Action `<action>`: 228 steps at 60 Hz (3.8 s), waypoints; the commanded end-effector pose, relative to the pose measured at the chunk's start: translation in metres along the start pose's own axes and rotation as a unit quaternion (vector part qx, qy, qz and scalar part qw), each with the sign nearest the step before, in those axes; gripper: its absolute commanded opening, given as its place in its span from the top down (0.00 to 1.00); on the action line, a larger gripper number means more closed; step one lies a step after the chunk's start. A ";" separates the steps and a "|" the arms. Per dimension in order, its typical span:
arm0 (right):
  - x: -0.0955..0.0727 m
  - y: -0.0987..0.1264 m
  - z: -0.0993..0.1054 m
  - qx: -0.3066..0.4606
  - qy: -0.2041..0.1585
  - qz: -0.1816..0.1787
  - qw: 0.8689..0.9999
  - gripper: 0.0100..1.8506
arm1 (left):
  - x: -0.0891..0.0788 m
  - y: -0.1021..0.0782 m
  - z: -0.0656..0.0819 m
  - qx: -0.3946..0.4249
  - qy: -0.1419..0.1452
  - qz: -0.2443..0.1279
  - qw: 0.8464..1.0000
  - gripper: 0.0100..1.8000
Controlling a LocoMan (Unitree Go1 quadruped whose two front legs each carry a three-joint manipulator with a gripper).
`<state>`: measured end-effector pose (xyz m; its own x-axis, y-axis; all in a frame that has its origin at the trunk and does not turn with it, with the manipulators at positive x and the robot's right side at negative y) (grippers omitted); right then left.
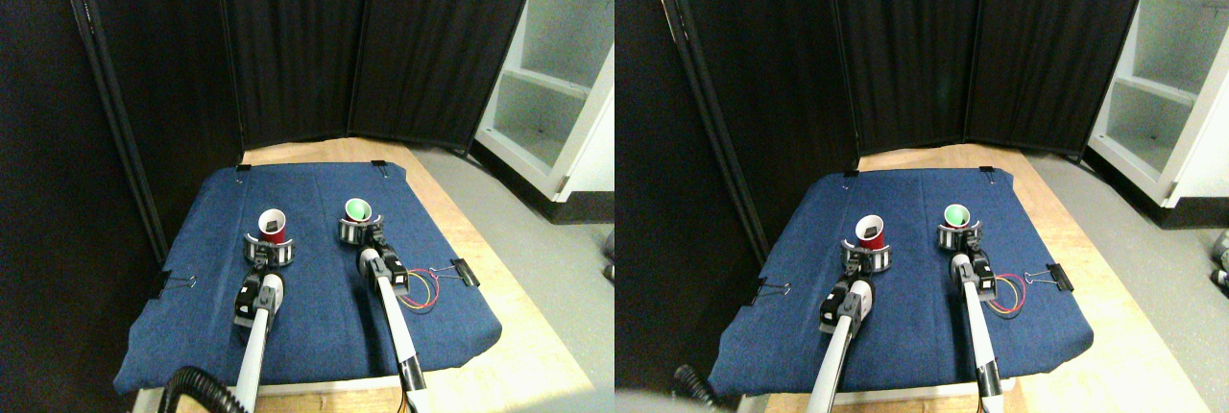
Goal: Pour (bimanual)
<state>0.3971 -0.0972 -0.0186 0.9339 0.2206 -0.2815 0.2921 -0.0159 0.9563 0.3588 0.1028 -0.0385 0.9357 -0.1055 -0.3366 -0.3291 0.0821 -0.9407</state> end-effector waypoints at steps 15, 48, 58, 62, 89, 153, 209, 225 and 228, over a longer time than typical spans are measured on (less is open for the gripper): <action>0.003 0.005 -0.004 0.006 0.003 0.019 1.000 0.39 | 0.011 -0.014 0.001 -0.002 0.013 -0.016 1.000 0.30; 0.007 0.004 -0.003 -0.012 -0.084 0.018 0.996 1.00 | 0.022 -0.009 -0.004 0.050 -0.111 -0.009 0.993 1.00; 0.005 0.004 -0.003 -0.012 -0.087 0.019 0.996 1.00 | 0.020 -0.008 -0.002 0.054 -0.106 -0.010 0.993 1.00; 0.004 0.004 -0.003 -0.018 -0.091 0.020 0.996 1.00 | 0.018 -0.009 -0.002 0.054 -0.100 -0.014 0.993 1.00; -0.012 0.040 -0.007 -0.106 -0.057 0.064 0.991 1.00 | -0.001 -0.061 0.001 0.116 -0.012 -0.028 0.993 1.00; -0.039 0.124 -0.044 -0.184 0.024 0.111 0.976 1.00 | -0.008 -0.126 -0.041 0.117 0.073 -0.007 0.990 1.00; -0.039 0.168 -0.067 -0.326 0.105 0.118 0.932 1.00 | -0.024 -0.117 -0.059 0.092 0.090 0.006 0.992 1.00; -0.032 0.162 -0.070 -0.352 0.105 0.109 0.924 1.00 | -0.026 -0.120 -0.057 0.097 0.097 0.002 0.991 1.00; -0.028 0.160 -0.070 -0.355 0.110 0.112 0.922 1.00 | -0.025 -0.120 -0.057 0.098 0.098 0.002 0.990 1.00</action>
<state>0.3972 -0.0426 0.1452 0.8709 0.4631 -0.1647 -0.1316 0.5425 0.8297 0.3664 0.0404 0.0722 0.8756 -0.2766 -0.3960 -0.3212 0.2788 -0.9050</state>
